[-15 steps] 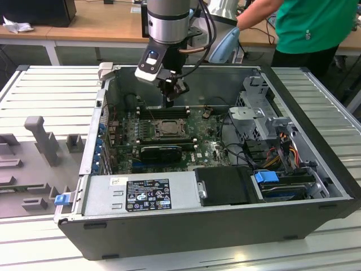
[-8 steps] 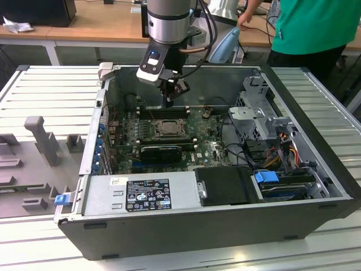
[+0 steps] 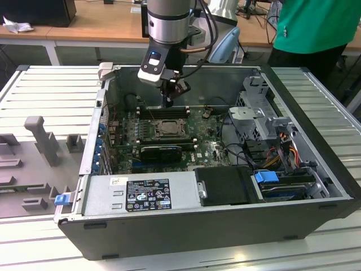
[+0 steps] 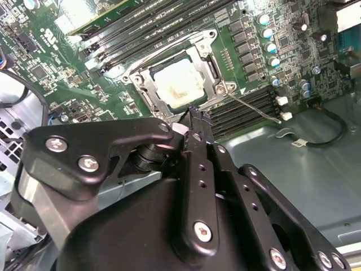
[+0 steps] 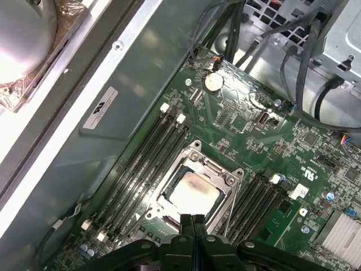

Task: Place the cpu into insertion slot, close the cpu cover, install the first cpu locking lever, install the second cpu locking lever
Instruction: 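Install the first cpu locking lever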

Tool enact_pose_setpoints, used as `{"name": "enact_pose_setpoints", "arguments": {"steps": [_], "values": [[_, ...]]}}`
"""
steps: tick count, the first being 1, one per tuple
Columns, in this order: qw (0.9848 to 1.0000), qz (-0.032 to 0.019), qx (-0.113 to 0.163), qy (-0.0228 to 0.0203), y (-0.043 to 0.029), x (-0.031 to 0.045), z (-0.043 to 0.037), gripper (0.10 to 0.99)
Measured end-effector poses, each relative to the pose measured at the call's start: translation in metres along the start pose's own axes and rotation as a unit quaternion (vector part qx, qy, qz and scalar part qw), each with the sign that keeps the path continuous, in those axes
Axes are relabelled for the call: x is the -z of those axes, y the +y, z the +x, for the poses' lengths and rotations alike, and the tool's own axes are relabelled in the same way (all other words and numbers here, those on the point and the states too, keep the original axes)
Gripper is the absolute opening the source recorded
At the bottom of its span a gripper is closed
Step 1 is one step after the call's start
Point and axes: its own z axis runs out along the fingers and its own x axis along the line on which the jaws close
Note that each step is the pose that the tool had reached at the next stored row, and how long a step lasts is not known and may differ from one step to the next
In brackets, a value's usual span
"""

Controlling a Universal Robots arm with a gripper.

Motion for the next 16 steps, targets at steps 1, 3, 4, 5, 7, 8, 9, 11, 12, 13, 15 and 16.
{"name": "enact_pose_setpoints", "arguments": {"steps": [1, 3, 4, 5, 7, 8, 9, 11, 12, 13, 15, 16], "values": [[1.0000, 0.0001, 0.002, 0.0001, 0.0000, 0.0000, 0.0000, 0.106], [1.0000, 0.0002, 0.006, 0.0003, 0.0000, 0.0000, 0.0000, 0.106], [1.0000, 0.0002, 0.008, 0.0004, 0.0000, 0.0000, 0.0000, 0.106], [1.0000, 0.0003, 0.010, 0.0005, 0.0000, 0.0000, 0.0000, 0.106], [0.9999, 0.0004, 0.013, 0.0007, 0.0000, 0.0000, 0.0000, 0.106], [0.9999, 0.0004, 0.015, 0.0008, 0.0000, 0.0000, 0.0000, 0.106], [0.9999, 0.0004, 0.016, 0.0008, 0.0000, 0.0000, 0.0000, 0.106], [0.9998, 0.0006, 0.021, 0.0011, 0.0000, 0.0000, 0.0000, 0.106], [0.9997, 0.0006, 0.023, 0.0012, 0.0000, 0.0000, 0.0000, 0.106], [0.9997, 0.0006, 0.025, 0.0013, 0.0000, 0.0000, 0.0000, 0.106], [0.9996, 0.0007, 0.028, 0.0015, 0.0000, 0.0000, 0.0000, 0.106], [0.9996, 0.0008, 0.029, 0.0015, 0.0000, 0.0000, 0.0000, 0.106]]}}
